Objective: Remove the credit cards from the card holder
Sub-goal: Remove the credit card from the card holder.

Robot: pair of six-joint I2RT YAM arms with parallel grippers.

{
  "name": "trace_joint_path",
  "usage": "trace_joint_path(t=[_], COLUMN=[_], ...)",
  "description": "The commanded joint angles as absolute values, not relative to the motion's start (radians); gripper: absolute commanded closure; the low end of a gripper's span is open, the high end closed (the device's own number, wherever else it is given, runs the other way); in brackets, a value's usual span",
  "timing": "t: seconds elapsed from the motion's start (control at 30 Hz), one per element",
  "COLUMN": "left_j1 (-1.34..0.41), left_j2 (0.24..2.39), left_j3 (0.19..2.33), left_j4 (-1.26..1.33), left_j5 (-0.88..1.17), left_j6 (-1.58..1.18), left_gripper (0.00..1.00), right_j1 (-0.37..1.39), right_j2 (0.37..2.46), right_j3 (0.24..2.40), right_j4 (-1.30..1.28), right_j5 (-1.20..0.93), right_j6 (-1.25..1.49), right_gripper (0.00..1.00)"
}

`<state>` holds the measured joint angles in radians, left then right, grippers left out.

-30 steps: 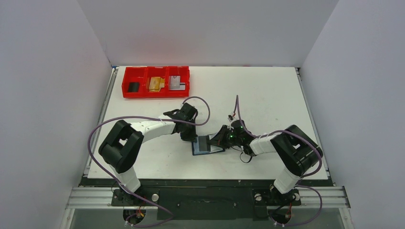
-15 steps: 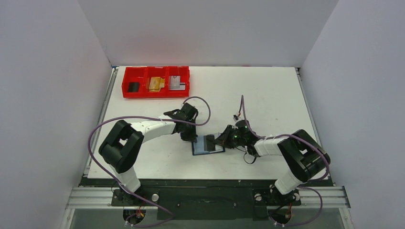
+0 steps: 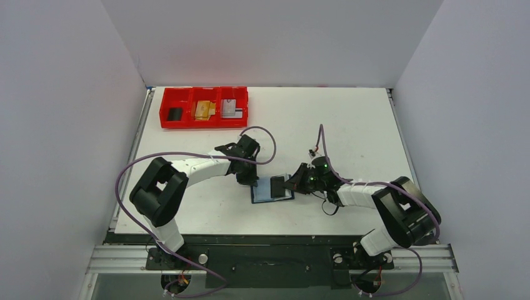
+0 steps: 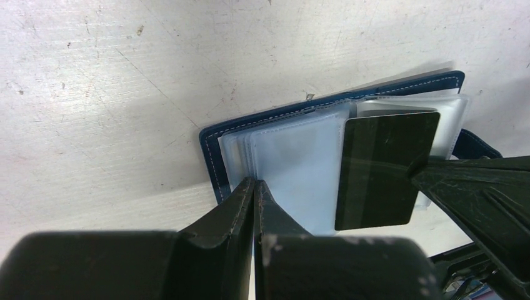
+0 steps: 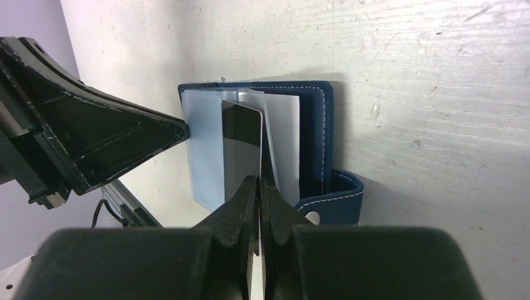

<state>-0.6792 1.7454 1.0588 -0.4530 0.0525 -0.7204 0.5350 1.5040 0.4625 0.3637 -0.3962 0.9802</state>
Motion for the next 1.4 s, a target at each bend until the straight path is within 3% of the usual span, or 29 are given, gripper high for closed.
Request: trace_joint_path(t=[0.0, 0.3, 0.37, 0.5, 0.67, 1.1, 1.37], left_j1=[-0.68, -0.685, -0.685, -0.683, -0.661, -0.516, -0.425], left_j2=[1.76, 1.73, 1.71, 1.672, 1.64, 1.543, 1.48], left_j3=[1.075, 1.11, 1.138, 1.191, 1.216, 1.112, 0.992], left_j4=[-0.519, -0.538, -0.556, -0.582, -0.57, -0.37, -0.085], left_j5=[-0.021, -0.012, -0.009, 0.012, 0.077, 0.426, 0.689], left_j6=[-0.692, -0.693, -0.689, -0.683, -0.68, -0.725, -0.865], left_gripper=[1.0, 1.0, 0.96, 0.76, 0.68, 0.59, 0.54], right_j1=[0.519, 0.512, 0.512, 0.512, 0.512, 0.482, 0.465], right_j2=[1.446, 1.438, 1.432, 1.413, 1.393, 1.324, 1.336], right_j3=[0.457, 0.472, 0.48, 0.502, 0.527, 0.581, 0.602], right_j4=[0.336, 0.348, 0.348, 0.333, 0.333, 0.363, 0.533], right_j5=[-0.365, -0.401, -0.411, -0.422, -0.445, -0.534, -0.605], right_j6=[0.949, 0.967, 0.974, 0.981, 1.009, 1.104, 1.253], right_gripper=[1.0, 1.0, 1.0, 1.0, 1.0, 1.0, 1.0])
